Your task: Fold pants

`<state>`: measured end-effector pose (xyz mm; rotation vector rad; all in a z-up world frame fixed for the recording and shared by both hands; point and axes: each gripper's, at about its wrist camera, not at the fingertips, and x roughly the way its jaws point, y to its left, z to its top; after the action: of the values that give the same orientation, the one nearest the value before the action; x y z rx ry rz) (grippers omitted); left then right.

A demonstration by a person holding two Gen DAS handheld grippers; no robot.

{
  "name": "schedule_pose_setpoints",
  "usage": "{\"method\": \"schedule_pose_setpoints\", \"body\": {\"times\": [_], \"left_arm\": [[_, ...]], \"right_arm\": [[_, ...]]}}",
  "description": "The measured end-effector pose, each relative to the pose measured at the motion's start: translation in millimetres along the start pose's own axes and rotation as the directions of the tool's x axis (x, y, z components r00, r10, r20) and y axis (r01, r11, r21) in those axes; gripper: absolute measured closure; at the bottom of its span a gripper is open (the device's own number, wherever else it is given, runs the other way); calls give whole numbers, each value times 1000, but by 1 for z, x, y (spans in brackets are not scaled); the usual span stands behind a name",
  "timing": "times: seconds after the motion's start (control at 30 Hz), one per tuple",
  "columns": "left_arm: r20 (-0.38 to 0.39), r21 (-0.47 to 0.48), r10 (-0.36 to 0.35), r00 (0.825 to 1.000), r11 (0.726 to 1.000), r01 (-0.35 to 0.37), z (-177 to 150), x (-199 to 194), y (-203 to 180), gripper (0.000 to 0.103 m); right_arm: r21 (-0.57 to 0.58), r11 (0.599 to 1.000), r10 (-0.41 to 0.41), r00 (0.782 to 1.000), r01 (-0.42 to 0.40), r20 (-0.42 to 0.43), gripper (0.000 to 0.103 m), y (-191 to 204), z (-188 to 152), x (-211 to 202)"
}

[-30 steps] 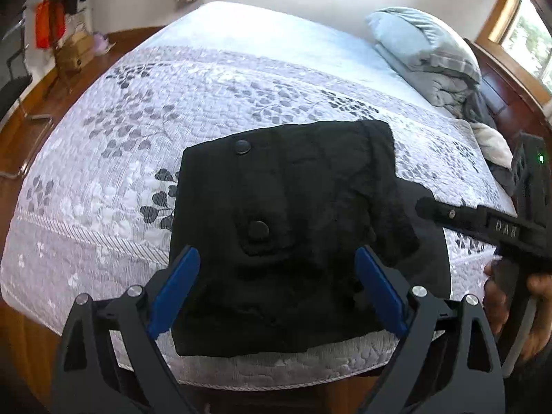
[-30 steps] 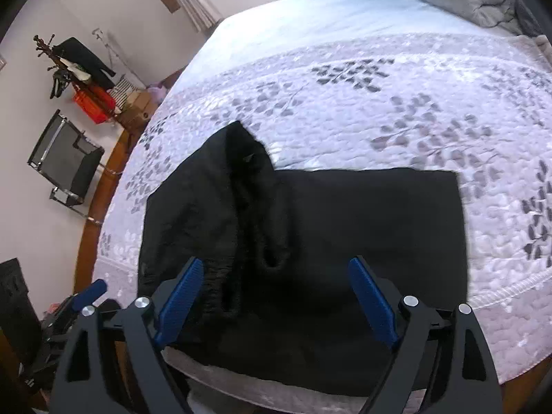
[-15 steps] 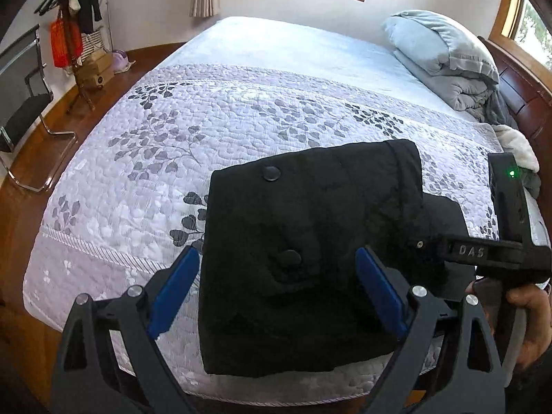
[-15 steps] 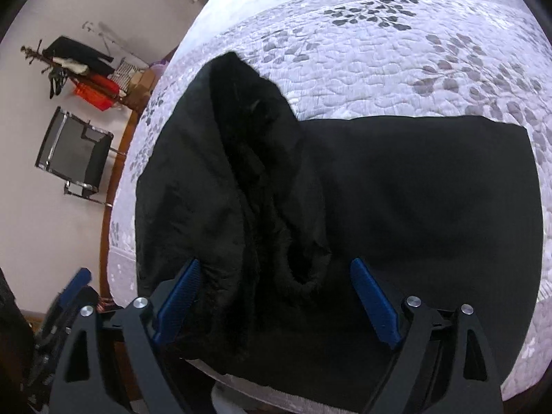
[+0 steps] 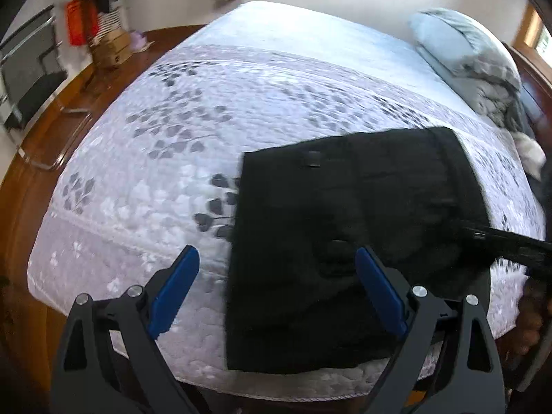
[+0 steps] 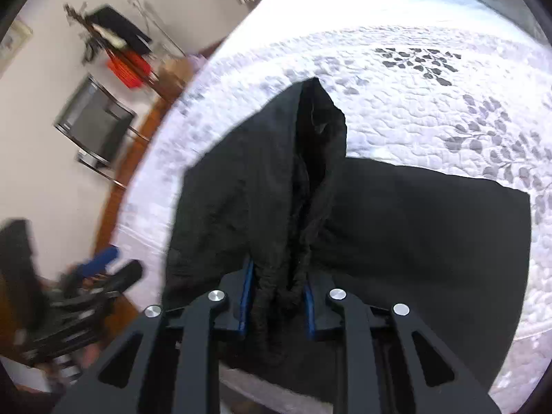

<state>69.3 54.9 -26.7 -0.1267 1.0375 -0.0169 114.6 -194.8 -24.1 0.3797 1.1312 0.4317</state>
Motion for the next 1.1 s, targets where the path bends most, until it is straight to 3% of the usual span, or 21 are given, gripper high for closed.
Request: {"method": "schedule_pose_setpoints", "body": {"times": [0.17,0.37,0.63,0.87,1.1], "left_arm": [[-12,-78,-8,1000,997,7,1,-3,18,11],[-15,-50,-20,1000,999,20,-1,-4,8,11],[-26,14,-66,997,998,66,-6,-5,-26,11],[-47,70,-84,995,994,87,-11,-3,-54,11],[-62,114,-76,995,990,83,-15,0,-73,11]], "right_arm": [[-28,999,27,999,-26,30,80,9,2,-25],[-3,998,63,994,-63,94,80,-4,-1,-65],[66,998,-27,987,17,156,80,-43,-11,-119],[217,973,-110,987,83,116,80,-105,-36,-114],[266,959,-118,991,98,61,79,-145,-50,-81]]}}
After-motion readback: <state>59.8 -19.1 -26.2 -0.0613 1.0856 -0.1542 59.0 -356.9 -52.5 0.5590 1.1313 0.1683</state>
